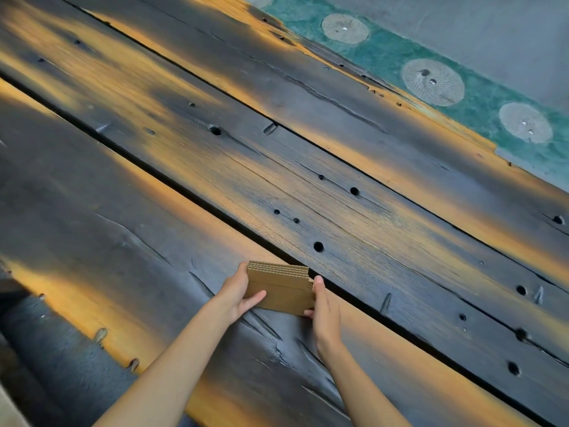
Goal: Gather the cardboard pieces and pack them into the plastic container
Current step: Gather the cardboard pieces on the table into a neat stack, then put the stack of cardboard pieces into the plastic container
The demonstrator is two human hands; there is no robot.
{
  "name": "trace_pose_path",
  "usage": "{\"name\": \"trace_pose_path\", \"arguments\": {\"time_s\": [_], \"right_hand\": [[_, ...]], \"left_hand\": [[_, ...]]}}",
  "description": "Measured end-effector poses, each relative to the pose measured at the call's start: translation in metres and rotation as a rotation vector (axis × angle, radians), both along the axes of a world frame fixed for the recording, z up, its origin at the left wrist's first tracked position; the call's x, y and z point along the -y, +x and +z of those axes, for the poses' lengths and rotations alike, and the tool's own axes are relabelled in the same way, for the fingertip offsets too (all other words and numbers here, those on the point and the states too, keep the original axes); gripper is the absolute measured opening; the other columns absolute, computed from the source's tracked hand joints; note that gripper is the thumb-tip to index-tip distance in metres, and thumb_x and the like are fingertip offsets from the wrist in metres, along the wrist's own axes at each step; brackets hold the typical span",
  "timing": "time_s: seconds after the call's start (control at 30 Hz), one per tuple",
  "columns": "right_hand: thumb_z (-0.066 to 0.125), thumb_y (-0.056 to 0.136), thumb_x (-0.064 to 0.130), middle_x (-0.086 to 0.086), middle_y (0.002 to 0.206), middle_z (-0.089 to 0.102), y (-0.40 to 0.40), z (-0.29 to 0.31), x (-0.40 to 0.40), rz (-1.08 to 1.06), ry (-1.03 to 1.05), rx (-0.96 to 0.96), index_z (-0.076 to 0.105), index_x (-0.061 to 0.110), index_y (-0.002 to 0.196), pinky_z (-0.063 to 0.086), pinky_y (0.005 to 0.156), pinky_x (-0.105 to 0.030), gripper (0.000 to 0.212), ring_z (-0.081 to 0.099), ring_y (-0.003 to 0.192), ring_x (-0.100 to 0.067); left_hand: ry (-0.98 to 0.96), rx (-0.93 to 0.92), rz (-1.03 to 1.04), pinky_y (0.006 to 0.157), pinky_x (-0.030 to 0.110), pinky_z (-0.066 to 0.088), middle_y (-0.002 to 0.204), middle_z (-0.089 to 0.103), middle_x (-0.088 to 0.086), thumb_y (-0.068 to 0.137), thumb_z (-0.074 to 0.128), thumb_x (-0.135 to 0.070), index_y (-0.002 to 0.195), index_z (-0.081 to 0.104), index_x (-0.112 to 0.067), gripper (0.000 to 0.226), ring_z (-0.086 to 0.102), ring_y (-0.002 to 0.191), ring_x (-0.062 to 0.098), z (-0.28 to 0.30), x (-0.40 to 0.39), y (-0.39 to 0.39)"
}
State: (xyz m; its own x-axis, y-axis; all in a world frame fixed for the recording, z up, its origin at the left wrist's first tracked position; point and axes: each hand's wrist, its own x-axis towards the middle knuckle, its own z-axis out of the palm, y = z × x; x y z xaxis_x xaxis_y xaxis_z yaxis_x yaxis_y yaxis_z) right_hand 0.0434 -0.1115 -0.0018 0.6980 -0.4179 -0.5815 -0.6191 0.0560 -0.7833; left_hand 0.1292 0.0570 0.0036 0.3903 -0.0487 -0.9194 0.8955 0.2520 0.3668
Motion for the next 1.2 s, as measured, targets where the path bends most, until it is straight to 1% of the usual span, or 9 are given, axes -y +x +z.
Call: {"name": "trace_pose_path", "arguments": {"time_s": [0.13,0.3,0.43,0.53,0.67,0.8,0.9,1.07,1.2], "right_hand": [[0.047,0.102,0.053,0.002,0.099,0.079,-0.017,0.02,0.019,0.12,0.12,0.08,0.077,0.014,0.103,0.05,0.071,-0.015,0.049,0.068,0.085,-0.001],[0.05,0.094,0.064,-0.015,0.132,0.069,-0.028,0.044,0.047,0.048,0.568,-0.105,0.067,0.005,0.115,0.048,0.105,-0.057,0.065,0.065,0.12,-0.032],[0.073,0.089,0.048,-0.012,0.125,0.073,-0.042,0.062,0.055,0.281,0.663,-0.2,0.056,0.015,0.137,0.063,0.088,-0.041,0.061,0.072,0.111,-0.03],[0.074,0.093,0.035,-0.02,0.12,0.073,-0.055,0.064,0.063,0.175,0.755,-0.133,0.057,0.007,0.139,0.057,0.093,-0.045,0.056,0.069,0.105,-0.031],[0.068,0.098,0.028,-0.025,0.115,0.074,-0.074,0.064,0.074,-0.075,0.684,-0.008,0.063,0.003,0.131,0.064,0.071,-0.037,0.042,0.074,0.094,-0.031],[0.066,0.099,0.025,-0.017,0.115,0.077,-0.095,0.061,0.09,-0.281,0.429,0.089,0.063,0.005,0.13,0.064,0.076,-0.037,0.037,0.075,0.103,-0.031],[0.066,0.098,0.021,-0.013,0.116,0.077,-0.114,0.063,0.1,-0.403,0.328,0.14,0.061,0.01,0.13,0.064,0.078,-0.035,0.034,0.074,0.106,-0.029],[0.072,0.095,0.017,-0.007,0.114,0.078,-0.159,0.059,0.122,-0.493,0.242,0.196,0.055,0.015,0.128,0.064,0.086,-0.038,0.037,0.075,0.104,-0.022],[0.079,0.089,0.015,-0.006,0.119,0.077,-0.202,0.06,0.152,-0.548,0.214,0.221,0.057,0.015,0.125,0.062,0.084,-0.031,0.042,0.074,0.106,-0.015]], "left_hand": [[-0.102,-0.02,-0.014,0.052,0.024,0.059,0.101,0.07,0.004,0.099,0.054,-0.033,0.093,0.068,-0.017,0.022,0.065,0.1,0.017,0.002,0.005,-0.005],[-0.421,0.031,-0.114,0.042,0.022,0.053,0.065,0.059,0.009,0.092,0.052,-0.03,0.076,0.053,-0.007,0.028,0.063,0.048,0.019,0.009,0.015,-0.015],[-0.494,0.142,-0.332,0.069,0.035,0.042,0.074,0.062,0.013,0.085,0.052,-0.044,0.068,0.062,-0.003,0.046,0.055,0.067,0.024,0.014,0.044,-0.023],[-0.479,0.18,-0.342,0.085,0.039,0.046,0.09,0.071,0.017,0.087,0.052,-0.047,0.081,0.073,-0.001,0.051,0.064,0.083,0.029,0.024,0.066,-0.029],[-0.52,0.164,-0.225,0.101,0.047,0.046,0.126,0.068,0.021,0.093,0.046,-0.052,0.127,0.068,-0.005,0.061,0.064,0.112,0.036,0.033,0.087,-0.044],[-0.52,0.185,-0.367,0.096,0.049,0.047,0.115,0.07,0.017,0.096,0.047,-0.051,0.12,0.073,-0.012,0.052,0.062,0.107,0.034,0.042,0.109,-0.068],[-0.394,0.284,-0.601,0.101,0.057,0.051,0.122,0.071,0.015,0.099,0.056,-0.03,0.129,0.062,-0.014,0.035,0.065,0.113,0.036,0.051,0.13,-0.091],[-0.199,0.442,-0.779,0.099,0.044,0.055,0.123,0.071,0.009,0.091,0.065,-0.001,0.128,0.054,-0.015,0.042,0.069,0.112,0.026,0.064,0.171,-0.129],[-0.245,0.517,-0.971,0.093,0.038,0.057,0.124,0.071,0.006,0.09,0.064,0.005,0.133,0.054,-0.018,0.05,0.068,0.113,0.024,0.078,0.199,-0.145]]}}
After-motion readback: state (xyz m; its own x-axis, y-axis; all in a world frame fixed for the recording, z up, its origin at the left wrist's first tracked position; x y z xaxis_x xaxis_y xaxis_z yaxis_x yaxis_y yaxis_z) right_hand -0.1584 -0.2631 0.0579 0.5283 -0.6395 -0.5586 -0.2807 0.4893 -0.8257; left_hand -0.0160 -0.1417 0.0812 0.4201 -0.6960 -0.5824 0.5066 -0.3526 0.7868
